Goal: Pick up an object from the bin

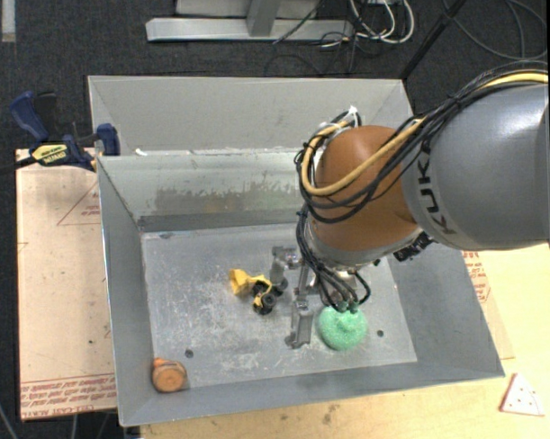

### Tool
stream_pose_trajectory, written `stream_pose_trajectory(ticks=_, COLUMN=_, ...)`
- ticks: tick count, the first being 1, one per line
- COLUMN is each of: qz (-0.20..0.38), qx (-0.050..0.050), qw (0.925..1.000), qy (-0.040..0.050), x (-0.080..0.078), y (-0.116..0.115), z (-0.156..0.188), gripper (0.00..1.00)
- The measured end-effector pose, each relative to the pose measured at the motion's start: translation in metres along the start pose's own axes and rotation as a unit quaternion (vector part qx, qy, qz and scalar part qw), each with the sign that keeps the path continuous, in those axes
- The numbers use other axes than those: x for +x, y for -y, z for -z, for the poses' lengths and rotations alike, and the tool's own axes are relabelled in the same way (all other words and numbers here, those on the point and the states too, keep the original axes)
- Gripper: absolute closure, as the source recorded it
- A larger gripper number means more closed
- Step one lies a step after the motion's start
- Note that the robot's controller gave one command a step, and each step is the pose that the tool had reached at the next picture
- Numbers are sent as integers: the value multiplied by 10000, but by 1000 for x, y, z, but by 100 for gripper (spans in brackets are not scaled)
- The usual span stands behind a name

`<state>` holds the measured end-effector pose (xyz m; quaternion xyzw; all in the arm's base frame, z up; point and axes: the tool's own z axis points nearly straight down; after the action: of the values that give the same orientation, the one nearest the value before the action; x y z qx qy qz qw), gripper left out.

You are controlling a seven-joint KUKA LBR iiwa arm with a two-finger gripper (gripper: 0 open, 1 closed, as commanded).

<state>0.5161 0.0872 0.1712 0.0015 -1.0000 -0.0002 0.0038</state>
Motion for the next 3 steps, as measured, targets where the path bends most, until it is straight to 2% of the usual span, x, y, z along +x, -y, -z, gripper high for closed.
stream_pose_trajectory(ticks=1, qz=-12, qx=-4, qw=10000, qy=38, x=-2, y=0, z=4, gripper=0)
stream_pose_trajectory(ticks=2, qz=-372, qx=-9, qw=9993, qy=66, x=-21, y=-10, z=-29, gripper=0)
stream_pose_trajectory(ticks=3, qz=210, qx=-8, qw=9998, qy=60, x=-54, y=-22, z=-76, gripper=100)
